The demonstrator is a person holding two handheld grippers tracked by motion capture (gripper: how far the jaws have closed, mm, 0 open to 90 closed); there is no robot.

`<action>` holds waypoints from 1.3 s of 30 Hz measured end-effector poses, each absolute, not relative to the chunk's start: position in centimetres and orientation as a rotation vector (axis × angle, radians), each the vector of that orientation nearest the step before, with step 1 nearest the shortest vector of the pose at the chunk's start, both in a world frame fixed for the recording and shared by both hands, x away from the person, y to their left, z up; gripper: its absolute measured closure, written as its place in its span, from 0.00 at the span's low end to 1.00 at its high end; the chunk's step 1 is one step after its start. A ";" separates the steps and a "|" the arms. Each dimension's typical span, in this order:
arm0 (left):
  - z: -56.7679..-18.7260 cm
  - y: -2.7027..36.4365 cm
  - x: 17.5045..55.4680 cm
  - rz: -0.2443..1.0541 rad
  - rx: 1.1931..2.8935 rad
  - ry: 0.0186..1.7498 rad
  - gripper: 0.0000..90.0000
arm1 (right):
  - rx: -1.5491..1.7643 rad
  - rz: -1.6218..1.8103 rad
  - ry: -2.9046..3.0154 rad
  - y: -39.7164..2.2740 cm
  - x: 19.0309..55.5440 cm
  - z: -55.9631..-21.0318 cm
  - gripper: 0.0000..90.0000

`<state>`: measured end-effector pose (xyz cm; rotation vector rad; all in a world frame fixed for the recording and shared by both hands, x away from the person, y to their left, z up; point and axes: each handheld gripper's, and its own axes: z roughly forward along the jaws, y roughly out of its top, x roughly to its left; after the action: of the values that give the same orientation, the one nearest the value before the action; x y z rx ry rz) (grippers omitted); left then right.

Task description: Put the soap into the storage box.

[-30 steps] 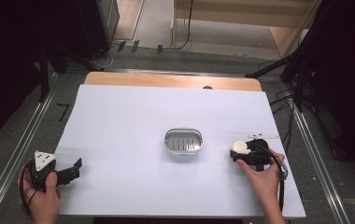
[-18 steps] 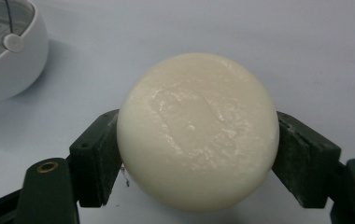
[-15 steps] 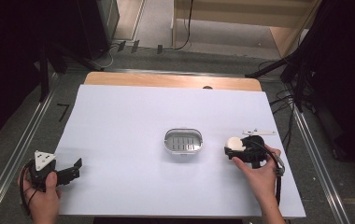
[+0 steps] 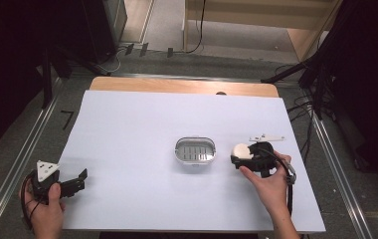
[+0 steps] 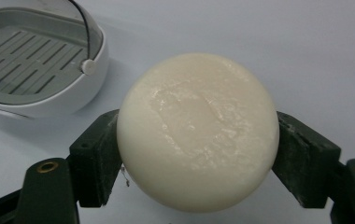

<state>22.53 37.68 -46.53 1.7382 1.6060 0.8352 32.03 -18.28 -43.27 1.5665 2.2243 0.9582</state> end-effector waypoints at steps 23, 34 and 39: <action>-46.5 37.7 22.5 0.830 1.745 1.606 0.02 | 1.466 1.015 2.281 -14.4 32.3 -41.3 0.27; -46.5 37.7 22.6 0.831 1.745 1.606 0.02 | 1.425 1.030 2.315 -12.2 32.8 -41.1 0.27; -46.5 37.7 22.6 0.831 1.745 1.607 0.02 | 1.413 1.029 2.332 -11.2 33.0 -41.2 0.27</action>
<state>22.60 37.68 -46.55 1.7452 1.6067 0.8309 32.96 -11.17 -41.22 1.4126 2.3320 1.0292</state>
